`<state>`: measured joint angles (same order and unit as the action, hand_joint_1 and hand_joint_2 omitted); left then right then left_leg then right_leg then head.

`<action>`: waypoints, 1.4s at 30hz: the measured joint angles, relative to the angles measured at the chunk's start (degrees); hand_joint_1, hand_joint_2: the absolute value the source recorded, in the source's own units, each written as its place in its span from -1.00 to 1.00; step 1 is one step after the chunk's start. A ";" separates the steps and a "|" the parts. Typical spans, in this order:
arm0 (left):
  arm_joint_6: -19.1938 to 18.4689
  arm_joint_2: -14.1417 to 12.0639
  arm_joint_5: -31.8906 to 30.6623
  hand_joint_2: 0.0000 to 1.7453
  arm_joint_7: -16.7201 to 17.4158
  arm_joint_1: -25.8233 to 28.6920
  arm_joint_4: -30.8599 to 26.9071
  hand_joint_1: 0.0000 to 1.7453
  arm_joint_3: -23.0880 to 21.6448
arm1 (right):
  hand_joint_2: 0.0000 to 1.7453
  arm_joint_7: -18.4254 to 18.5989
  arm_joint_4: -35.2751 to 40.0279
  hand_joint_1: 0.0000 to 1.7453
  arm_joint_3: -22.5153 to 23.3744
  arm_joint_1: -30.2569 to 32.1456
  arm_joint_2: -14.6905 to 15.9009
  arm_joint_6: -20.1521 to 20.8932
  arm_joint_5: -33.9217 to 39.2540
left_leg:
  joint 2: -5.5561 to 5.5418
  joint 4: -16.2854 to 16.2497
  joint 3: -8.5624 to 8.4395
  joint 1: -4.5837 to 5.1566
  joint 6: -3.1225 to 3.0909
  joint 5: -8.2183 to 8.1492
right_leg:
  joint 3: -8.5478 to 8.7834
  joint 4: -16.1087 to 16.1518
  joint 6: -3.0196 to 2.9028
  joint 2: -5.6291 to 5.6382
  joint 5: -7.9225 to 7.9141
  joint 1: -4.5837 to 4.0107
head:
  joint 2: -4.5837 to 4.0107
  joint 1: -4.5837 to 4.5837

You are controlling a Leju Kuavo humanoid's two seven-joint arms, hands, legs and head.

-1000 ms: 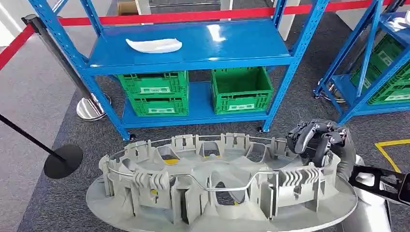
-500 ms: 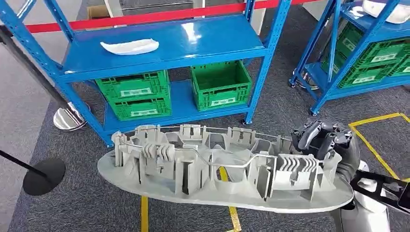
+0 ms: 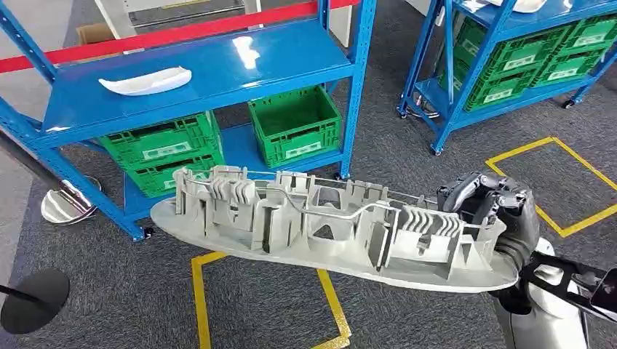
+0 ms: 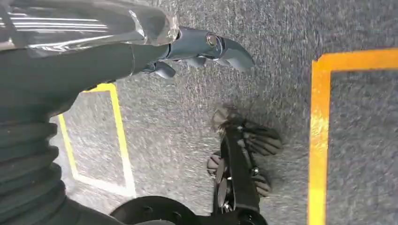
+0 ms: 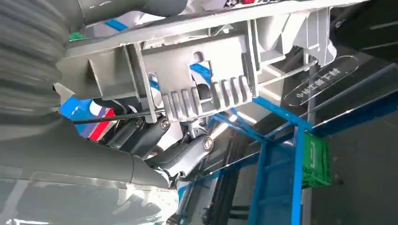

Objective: Take the parts from the cabinet and place them on the table.

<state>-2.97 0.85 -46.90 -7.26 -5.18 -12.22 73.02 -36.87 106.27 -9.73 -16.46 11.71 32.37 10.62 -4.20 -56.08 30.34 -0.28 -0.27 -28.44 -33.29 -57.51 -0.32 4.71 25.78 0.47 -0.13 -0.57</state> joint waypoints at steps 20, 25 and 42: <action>7.89 3.52 3.74 1.00 4.99 0.44 0.07 -1.00 1.86 | 1.00 1.94 -0.72 1.00 0.96 -0.15 6.34 4.02 2.51 | 7.06 -1.96 1.08 0.39 0.49 -1.85 | 0.29 0.20 -0.29 -5.52 0.49 0.14 | 0.00 0.24; 8.11 3.65 4.54 1.00 4.29 0.73 0.07 -1.00 2.99 | 1.00 2.73 -1.11 1.00 1.20 -0.59 6.56 4.61 4.50 | 4.34 -18.90 8.96 0.14 0.70 -8.59 | -0.40 0.15 -0.76 -2.93 -0.03 0.06 | 0.00 0.07; 5.79 3.06 2.12 1.00 3.31 1.14 -0.04 -1.00 2.91 | 1.00 -0.02 1.86 1.00 5.53 6.85 5.99 3.89 1.38 | 7.25 0.48 -0.70 0.03 -1.35 -0.04 | -5.81 -11.80 2.41 -4.76 3.81 0.56 | -0.02 0.68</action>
<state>2.82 3.91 -44.79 -3.96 -4.05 -12.26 75.93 -36.90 108.13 -4.20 -9.61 17.70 36.26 12.00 3.05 -55.60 29.64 -0.26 -1.61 -28.48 -39.10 -69.32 2.10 -0.05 29.59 1.02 -0.15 0.11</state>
